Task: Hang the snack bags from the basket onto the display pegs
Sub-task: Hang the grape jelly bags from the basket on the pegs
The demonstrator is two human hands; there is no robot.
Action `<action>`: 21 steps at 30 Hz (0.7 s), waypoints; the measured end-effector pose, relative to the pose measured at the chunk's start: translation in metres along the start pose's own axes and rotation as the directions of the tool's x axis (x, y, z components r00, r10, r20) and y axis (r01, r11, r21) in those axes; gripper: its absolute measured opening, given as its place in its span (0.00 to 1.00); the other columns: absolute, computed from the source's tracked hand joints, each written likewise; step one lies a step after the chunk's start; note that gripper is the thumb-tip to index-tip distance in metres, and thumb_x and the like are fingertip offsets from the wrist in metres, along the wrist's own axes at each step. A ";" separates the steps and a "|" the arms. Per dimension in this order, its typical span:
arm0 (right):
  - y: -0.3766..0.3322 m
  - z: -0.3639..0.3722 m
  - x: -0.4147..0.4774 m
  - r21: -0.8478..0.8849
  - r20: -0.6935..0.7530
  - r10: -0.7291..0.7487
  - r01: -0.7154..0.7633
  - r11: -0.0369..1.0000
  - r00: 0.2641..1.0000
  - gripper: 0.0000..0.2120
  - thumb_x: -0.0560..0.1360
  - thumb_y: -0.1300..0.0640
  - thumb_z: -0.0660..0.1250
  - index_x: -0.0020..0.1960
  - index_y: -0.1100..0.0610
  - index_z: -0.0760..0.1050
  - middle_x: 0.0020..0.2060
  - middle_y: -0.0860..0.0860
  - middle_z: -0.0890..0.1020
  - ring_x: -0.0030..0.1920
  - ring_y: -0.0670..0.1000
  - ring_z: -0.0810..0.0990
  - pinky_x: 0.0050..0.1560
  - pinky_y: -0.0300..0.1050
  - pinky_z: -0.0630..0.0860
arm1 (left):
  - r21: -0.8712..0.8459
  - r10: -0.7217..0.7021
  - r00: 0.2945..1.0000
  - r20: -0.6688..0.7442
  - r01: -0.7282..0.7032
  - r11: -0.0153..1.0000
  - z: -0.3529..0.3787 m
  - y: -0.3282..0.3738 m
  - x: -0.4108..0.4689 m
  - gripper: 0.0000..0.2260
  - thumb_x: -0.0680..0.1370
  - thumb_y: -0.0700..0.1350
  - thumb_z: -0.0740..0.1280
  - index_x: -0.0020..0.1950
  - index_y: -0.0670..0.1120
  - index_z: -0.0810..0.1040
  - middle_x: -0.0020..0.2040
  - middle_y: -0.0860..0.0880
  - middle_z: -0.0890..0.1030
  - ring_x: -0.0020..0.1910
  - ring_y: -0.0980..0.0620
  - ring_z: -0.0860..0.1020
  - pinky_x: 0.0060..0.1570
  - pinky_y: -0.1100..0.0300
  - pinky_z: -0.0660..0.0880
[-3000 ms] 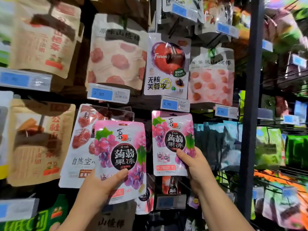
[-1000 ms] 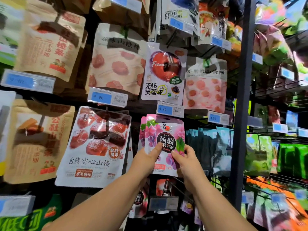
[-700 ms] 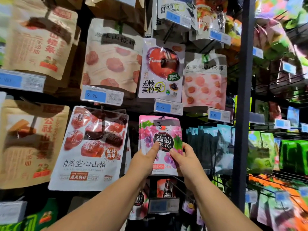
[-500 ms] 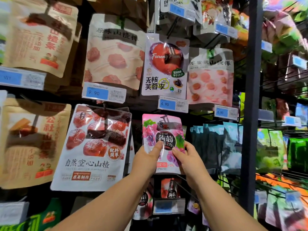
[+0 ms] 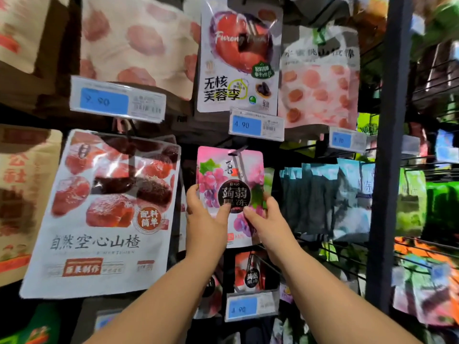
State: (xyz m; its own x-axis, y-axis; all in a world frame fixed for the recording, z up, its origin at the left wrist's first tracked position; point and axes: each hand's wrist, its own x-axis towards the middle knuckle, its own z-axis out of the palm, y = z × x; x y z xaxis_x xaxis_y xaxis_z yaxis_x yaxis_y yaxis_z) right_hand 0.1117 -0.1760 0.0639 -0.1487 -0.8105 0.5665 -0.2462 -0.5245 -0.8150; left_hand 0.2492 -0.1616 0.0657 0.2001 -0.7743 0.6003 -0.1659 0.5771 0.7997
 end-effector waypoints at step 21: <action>-0.010 -0.116 -0.098 -0.456 -0.122 0.120 -0.163 0.875 0.985 0.03 0.79 0.53 0.67 0.50 0.46 0.74 0.44 0.52 0.80 0.49 0.57 0.84 0.53 0.56 0.79 | 0.098 0.333 0.911 0.242 -0.365 0.926 0.077 -0.023 -0.124 0.15 0.75 0.46 0.64 0.61 0.43 0.74 0.58 0.43 0.74 0.60 0.42 0.70 0.57 0.64 0.56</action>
State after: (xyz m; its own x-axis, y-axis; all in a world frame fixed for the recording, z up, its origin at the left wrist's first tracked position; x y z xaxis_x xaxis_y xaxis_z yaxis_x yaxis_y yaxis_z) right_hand 0.0173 -0.0613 0.0311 -0.2932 -0.8294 0.4755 -0.6281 -0.2078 -0.7498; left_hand 0.1534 -0.0988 -0.0284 -0.1068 -0.5763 0.8102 -0.3214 0.7912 0.5204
